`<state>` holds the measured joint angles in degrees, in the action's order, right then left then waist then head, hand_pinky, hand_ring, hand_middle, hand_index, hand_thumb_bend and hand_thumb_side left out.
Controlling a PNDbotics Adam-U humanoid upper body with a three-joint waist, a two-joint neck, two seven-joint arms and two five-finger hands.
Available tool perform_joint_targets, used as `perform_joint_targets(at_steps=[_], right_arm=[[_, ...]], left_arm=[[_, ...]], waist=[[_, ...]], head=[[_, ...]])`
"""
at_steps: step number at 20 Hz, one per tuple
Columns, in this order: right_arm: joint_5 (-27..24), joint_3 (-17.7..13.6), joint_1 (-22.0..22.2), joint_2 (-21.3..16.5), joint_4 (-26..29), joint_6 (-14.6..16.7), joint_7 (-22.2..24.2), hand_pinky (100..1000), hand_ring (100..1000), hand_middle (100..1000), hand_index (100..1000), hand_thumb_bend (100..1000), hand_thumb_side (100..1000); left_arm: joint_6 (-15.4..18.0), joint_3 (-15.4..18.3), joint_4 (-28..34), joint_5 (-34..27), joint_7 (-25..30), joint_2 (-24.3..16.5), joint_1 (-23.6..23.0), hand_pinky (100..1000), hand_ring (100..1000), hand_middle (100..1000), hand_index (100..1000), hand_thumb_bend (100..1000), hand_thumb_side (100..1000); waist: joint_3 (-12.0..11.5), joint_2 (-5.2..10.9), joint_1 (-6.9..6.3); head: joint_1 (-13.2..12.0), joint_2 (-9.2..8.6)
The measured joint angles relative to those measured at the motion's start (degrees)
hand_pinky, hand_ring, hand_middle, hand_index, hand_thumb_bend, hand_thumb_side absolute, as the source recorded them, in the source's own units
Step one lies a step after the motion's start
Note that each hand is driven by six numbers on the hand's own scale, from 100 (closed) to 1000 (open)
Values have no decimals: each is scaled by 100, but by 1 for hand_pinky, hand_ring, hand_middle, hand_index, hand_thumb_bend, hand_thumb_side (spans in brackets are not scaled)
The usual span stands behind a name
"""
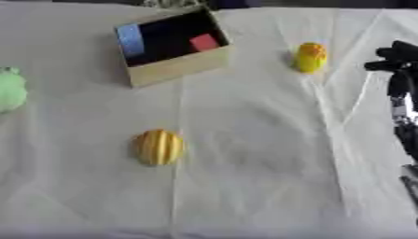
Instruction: Pick up objects on the table and place them in the box.
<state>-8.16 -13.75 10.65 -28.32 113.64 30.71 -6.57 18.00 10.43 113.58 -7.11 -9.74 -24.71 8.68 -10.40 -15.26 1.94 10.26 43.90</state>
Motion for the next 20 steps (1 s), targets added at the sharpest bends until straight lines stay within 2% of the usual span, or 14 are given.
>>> perform_joint_targets(at_steps=[12,15,20], right_arm=[[3,1,5,2,0,-8,6,972,708,746,861,100,612],[18,2,46,-218,0,-14,-9,961,713,749,862,100,600],[120,-3,28,-841,0,-92,-160,949,719,754,864,100,600]], left_arm=[[0,0,0,-1,4,1,-3,793,740,578,815,100,586],[-1,-2,0,-9,11,1,-3,793,741,578,815,100,586],[-2,-3,0,-12,24,0,-3,793,741,578,815,100,585]], waist=[[6,0,0],[8,0,0],[7,0,0]], head=[[12,0],[21,0],[36,0]])
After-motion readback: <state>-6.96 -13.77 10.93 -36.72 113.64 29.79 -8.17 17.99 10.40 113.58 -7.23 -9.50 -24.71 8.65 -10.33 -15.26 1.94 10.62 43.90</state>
